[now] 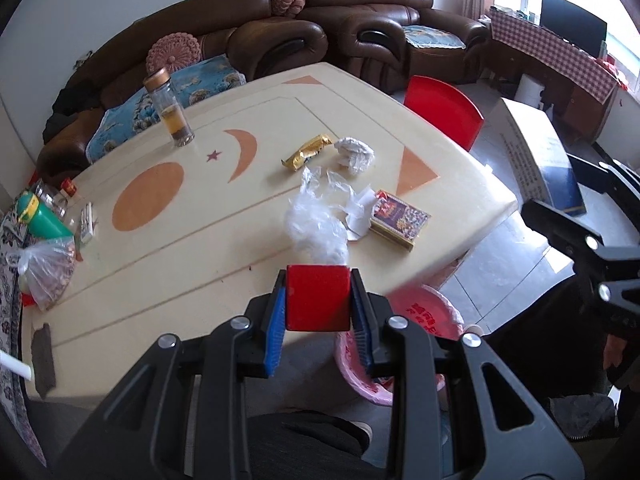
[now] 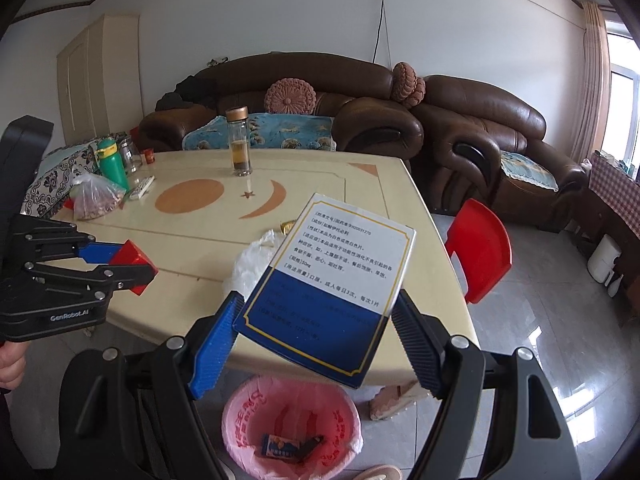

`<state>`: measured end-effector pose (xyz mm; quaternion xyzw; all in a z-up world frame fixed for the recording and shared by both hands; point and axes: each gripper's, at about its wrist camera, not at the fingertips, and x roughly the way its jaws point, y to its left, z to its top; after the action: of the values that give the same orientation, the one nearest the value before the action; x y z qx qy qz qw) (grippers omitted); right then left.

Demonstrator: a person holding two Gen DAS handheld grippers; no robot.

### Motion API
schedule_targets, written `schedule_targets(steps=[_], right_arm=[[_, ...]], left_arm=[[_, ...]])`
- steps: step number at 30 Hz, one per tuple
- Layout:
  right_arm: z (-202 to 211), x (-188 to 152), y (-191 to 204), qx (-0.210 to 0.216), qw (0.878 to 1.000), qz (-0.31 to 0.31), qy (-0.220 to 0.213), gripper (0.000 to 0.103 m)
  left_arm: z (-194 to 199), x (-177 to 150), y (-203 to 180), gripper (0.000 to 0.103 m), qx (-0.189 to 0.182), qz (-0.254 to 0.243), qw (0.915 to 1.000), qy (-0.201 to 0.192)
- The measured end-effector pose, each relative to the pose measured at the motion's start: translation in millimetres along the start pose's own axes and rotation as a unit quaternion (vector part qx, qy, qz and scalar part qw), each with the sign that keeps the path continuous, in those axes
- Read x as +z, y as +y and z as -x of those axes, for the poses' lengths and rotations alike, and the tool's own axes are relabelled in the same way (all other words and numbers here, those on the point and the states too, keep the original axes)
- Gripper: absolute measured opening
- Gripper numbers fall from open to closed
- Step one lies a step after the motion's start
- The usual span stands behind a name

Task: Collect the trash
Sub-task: 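Carry the red cube and card box over the pink trash bin with both tools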

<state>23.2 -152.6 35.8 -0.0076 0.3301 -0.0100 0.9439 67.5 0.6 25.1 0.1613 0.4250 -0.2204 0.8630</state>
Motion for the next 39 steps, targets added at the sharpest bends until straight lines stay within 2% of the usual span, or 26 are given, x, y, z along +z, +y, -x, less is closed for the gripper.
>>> schedule_targets(steps=[17, 39], right_arm=[[0, -45, 18, 0.012, 0.999, 0.021, 0.036, 0.073], [-53, -100, 12, 0.018, 0.991, 0.016, 0.130, 0.073]], left_arm=[[-17, -38, -36, 0.030, -0.035, -0.012, 0.9991, 0.021], [-83, -76, -73, 0.030, -0.068, -0.034, 0.9943, 0.075]])
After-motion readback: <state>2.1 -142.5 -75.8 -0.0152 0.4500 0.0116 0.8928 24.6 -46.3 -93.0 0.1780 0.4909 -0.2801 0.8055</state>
